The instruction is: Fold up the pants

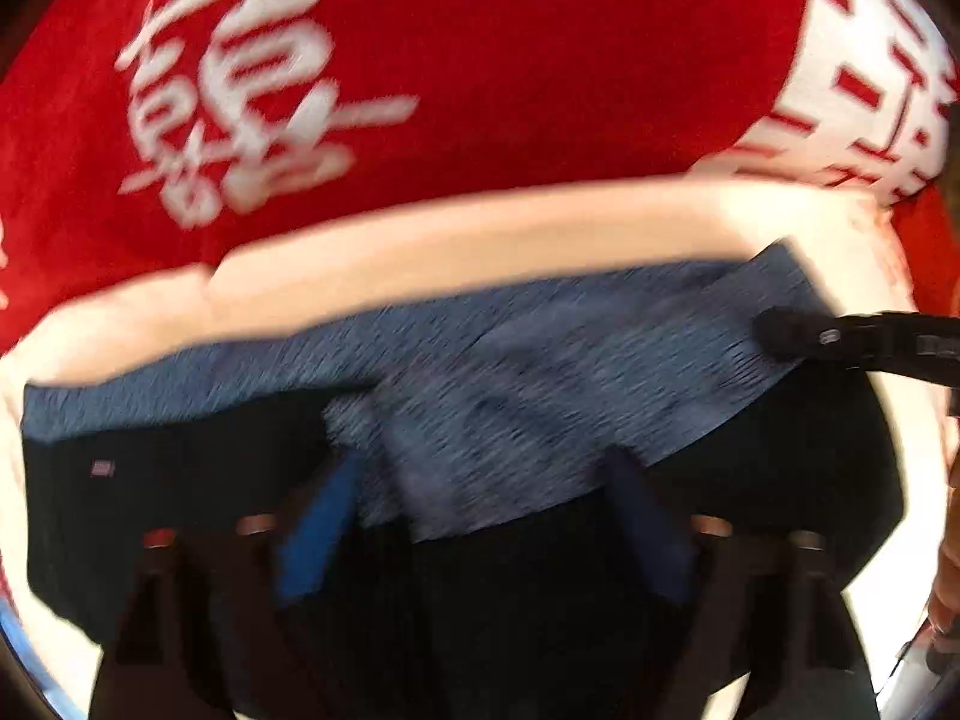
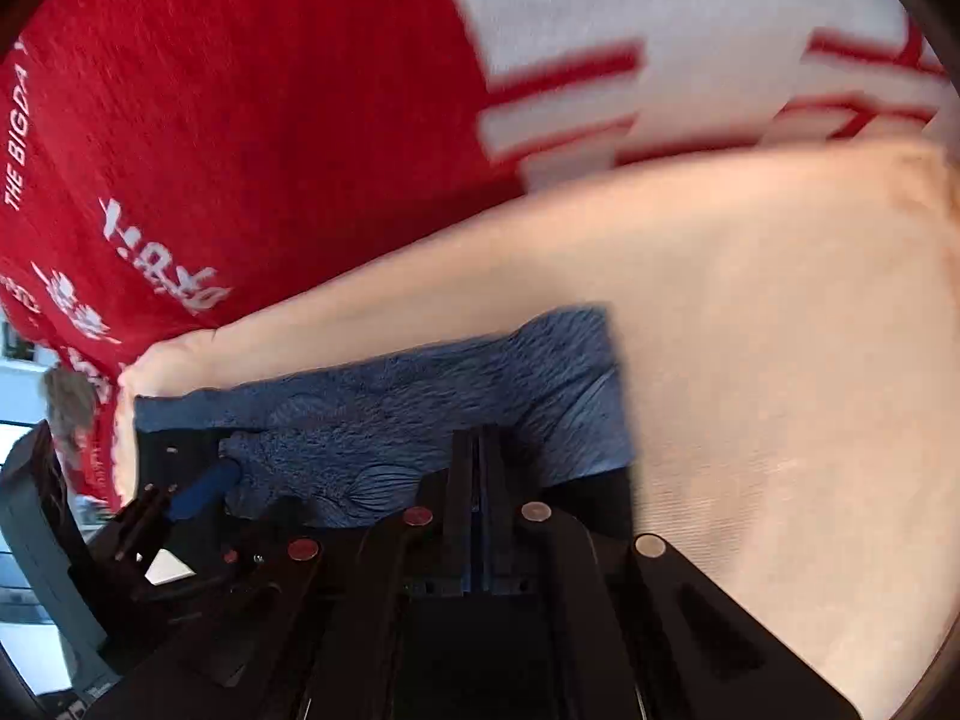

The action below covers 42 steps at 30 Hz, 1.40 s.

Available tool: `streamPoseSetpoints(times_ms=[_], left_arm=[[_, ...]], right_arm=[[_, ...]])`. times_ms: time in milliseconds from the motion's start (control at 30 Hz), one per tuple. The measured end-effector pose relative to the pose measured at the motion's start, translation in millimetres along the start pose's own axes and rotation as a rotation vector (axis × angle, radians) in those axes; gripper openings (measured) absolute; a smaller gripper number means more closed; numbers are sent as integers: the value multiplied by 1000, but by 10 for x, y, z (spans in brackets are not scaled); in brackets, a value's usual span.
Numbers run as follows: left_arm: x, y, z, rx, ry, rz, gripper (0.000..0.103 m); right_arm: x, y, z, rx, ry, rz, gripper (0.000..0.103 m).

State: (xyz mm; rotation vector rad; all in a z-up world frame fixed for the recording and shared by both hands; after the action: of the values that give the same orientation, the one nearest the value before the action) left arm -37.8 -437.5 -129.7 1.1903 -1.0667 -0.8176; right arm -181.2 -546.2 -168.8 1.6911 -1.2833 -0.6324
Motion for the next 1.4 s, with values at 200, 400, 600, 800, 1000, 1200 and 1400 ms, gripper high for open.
streamPoseSetpoints(times_ms=[200, 400, 600, 800, 1000, 1200, 1400], left_arm=[[-283, 313, -419, 60, 105, -11, 91], [-771, 703, -835, 134, 248, -34, 91], [-1202, 820, -1075, 152, 373, -44, 91], [-1384, 717, -1284, 126, 385, -42, 91], [-1430, 767, -1861, 123, 413, -19, 91], [-1217, 670, -2382, 166, 346, 22, 91], [-1078, 423, -2701, 193, 330, 28, 91]], right_arm=[[-437, -29, -402, 39, 110, -115, 3], [-882, 154, -567, 80, 108, -137, 23], [-1070, 296, -708, 60, 166, -144, 47], [-1107, 267, -963, 0, 227, -109, 47], [-1112, -135, -1309, -41, 174, -121, 49], [-1522, -147, -1697, 120, 53, -158, 50], [-1704, -419, -1628, 211, -181, -160, 49]])
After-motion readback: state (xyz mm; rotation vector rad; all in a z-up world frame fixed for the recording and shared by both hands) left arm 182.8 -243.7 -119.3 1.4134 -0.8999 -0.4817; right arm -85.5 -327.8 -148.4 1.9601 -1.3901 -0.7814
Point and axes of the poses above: each gripper's, at about its wrist camera, not at the fingertips, and y roughly against the way its jaws point, z to its right, x to its top, the point moved 9 cm from there along -y, roughly the way its jaws point, and after that the axes turned 2 degrees about -y, right-handed, at the moved point
